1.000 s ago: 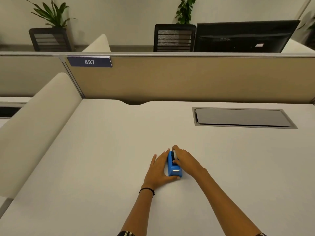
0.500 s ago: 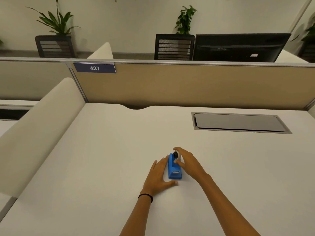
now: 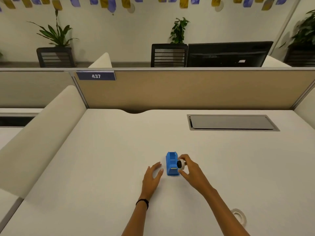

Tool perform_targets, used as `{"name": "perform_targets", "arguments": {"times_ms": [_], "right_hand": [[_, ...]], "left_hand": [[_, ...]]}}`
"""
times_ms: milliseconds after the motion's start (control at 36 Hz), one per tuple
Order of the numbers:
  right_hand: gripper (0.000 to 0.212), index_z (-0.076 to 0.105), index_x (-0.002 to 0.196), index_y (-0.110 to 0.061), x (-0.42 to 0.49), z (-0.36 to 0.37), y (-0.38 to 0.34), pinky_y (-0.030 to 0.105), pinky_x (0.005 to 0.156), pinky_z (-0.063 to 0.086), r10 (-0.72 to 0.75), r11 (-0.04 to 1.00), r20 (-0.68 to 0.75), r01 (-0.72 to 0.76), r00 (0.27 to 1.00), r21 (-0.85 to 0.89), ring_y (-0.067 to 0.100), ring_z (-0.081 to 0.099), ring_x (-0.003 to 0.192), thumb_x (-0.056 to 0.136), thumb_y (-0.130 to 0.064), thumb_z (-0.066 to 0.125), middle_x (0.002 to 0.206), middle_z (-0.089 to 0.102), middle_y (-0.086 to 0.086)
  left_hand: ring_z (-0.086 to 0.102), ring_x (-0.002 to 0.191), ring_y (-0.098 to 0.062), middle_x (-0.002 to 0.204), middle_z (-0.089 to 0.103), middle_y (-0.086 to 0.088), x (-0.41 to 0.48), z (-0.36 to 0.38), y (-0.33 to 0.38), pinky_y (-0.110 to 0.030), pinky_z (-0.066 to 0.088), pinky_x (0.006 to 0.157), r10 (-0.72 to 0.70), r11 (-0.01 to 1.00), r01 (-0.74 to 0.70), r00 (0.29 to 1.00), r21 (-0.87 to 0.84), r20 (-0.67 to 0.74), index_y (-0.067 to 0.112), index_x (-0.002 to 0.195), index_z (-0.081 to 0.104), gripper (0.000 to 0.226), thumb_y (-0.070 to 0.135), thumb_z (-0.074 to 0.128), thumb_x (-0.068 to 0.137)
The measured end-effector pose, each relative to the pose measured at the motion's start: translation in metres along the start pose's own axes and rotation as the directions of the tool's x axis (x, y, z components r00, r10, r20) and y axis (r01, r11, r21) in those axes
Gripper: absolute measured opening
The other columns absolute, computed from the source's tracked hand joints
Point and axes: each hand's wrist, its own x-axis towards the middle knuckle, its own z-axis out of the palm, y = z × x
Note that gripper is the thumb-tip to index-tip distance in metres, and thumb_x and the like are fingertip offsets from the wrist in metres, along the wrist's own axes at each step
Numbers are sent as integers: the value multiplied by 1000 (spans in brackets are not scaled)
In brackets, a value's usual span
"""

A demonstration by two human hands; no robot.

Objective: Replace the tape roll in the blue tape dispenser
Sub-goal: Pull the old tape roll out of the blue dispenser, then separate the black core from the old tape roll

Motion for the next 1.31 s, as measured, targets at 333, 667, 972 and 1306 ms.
{"name": "perform_targets", "arguments": {"times_ms": [333, 667, 972, 1306], "right_hand": [[43, 51, 117, -23, -41, 3, -21, 1, 77, 41, -7, 995, -181, 24, 983, 94, -8, 56, 90, 79, -20, 70, 112, 56, -12], [40, 56, 116, -22, -72, -3, -37, -3, 72, 45, 107, 950, -221, -34, 969, 312, 3, 63, 86, 80, -11, 68, 107, 61, -9], [40, 51, 125, -15, -79, -7, -55, 32, 94, 49, 119, 918, -55, -88, 991, 386, 22, 60, 108, 86, -9, 59, 124, 60, 7], [26, 55, 106, -20, -79, -4, -59, 9, 71, 51, 96, 923, -280, 20, 955, 383, 10, 61, 94, 83, -13, 64, 113, 61, 2]], "left_hand": [[30, 137, -9, 122, 63, 13, -54, -16, 5, -40, 4, 121, -119, 982, 139, 982, -128, 148, 33, 123, 49, 28, 34, 40, 97], [61, 106, -4, 113, 67, 9, -93, 2, 76, -23, 40, 91, -68, 934, 103, 991, -343, 113, 37, 110, 57, 19, 37, 47, 94], [67, 100, -11, 110, 69, 1, -109, 21, 102, -16, 55, 74, -8, 924, 21, 999, -382, 34, 19, 119, 60, 30, 30, 51, 93], [69, 94, -18, 102, 72, -9, -102, 13, 105, -22, 57, 79, -7, 890, -11, 999, -456, -37, 11, 104, 67, 22, 22, 65, 85]]}}
